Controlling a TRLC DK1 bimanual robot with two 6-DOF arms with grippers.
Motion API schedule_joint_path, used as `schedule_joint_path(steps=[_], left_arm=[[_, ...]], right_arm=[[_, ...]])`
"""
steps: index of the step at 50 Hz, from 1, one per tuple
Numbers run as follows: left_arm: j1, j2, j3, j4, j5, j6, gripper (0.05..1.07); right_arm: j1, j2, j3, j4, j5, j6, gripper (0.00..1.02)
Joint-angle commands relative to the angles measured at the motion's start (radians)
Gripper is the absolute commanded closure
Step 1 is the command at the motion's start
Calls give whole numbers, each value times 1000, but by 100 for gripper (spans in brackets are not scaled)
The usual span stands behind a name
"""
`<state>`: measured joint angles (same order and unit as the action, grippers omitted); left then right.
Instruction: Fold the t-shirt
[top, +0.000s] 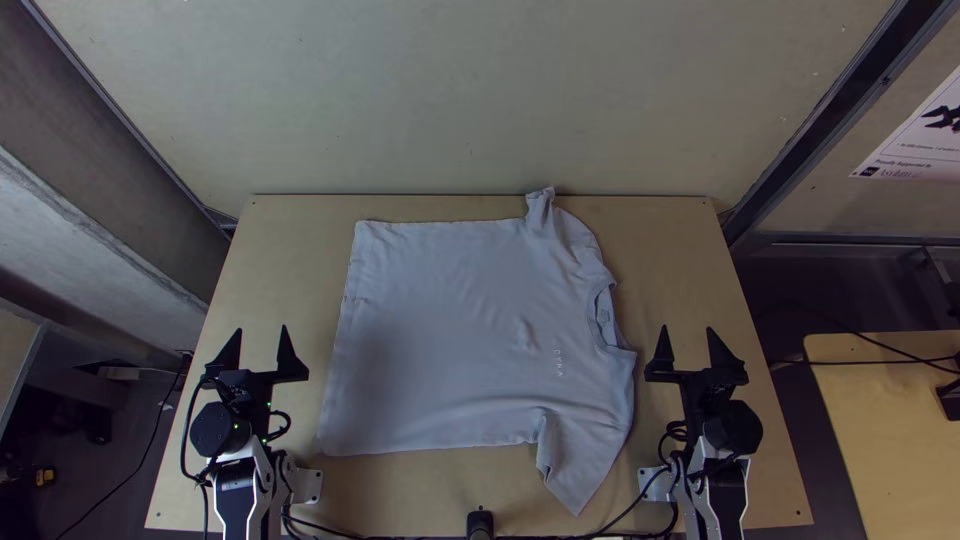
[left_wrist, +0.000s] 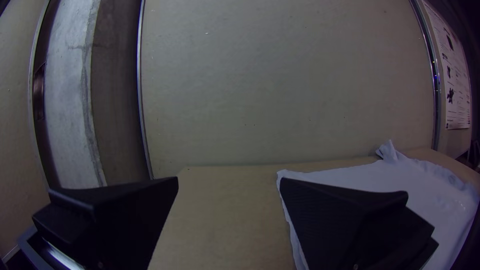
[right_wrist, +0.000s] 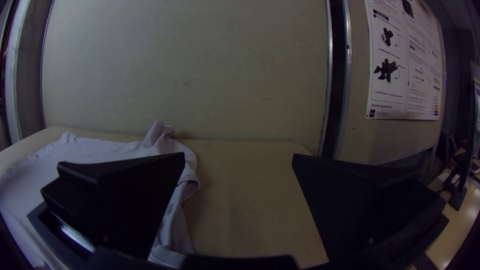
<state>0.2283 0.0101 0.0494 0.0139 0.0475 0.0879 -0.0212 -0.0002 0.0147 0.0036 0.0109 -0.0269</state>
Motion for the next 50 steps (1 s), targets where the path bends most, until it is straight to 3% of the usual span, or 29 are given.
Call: schedule_joint_path(steps=[1, 40, 50], left_arm=[[-6, -10, -46, -19, 2, 18, 10], [-6, -10, -46, -19, 2, 18, 10], [-23, -10, -46, -19, 0, -25, 10]], right_arm=[[-6, -3, -5, -20, 6, 8, 4], [15, -3, -5, -20, 6, 18, 4], [20, -1, -5, -20, 6, 21, 4]])
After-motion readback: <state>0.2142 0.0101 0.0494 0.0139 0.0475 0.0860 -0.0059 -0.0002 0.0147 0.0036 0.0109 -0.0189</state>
